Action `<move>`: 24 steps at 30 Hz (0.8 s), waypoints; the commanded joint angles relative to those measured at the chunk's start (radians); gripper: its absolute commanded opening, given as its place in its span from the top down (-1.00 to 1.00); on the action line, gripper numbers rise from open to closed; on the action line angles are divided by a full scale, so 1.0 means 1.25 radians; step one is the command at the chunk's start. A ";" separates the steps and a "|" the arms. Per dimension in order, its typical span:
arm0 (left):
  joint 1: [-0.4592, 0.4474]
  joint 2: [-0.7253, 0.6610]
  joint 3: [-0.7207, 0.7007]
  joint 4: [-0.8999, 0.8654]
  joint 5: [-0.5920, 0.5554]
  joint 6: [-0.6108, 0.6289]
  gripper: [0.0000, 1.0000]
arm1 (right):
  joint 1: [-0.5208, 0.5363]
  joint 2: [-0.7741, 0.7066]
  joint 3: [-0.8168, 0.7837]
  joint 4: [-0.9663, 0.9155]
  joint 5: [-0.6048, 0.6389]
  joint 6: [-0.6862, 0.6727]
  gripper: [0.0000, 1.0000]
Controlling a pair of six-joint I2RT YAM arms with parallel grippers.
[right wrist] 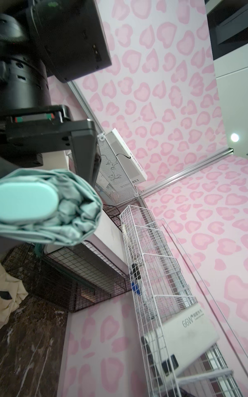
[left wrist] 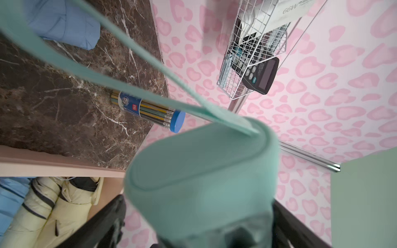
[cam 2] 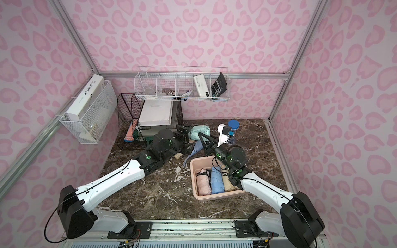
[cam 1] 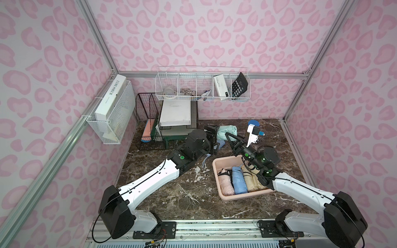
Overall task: Put the umbrella into the storage box
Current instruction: Pick up the umbrella from the center of the board.
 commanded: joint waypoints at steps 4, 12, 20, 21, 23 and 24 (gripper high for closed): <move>-0.009 -0.003 0.001 0.087 -0.077 -0.056 -0.87 | 0.005 -0.018 -0.048 0.127 0.031 -0.032 0.99; -0.020 0.006 -0.004 0.073 -0.086 -0.086 -0.42 | 0.008 -0.025 -0.072 0.138 0.031 -0.051 0.97; -0.022 0.023 0.004 0.075 -0.081 -0.091 -0.18 | 0.008 -0.043 -0.115 0.171 0.007 -0.070 0.96; -0.023 0.027 0.004 0.077 -0.079 -0.093 -0.22 | 0.008 -0.043 -0.119 0.174 -0.001 -0.072 0.96; -0.024 0.030 0.008 0.074 -0.077 -0.094 -0.26 | 0.008 -0.040 -0.125 0.184 -0.012 -0.071 0.96; -0.025 0.030 0.008 0.072 -0.078 -0.095 -0.26 | 0.008 -0.039 -0.128 0.189 -0.016 -0.072 0.96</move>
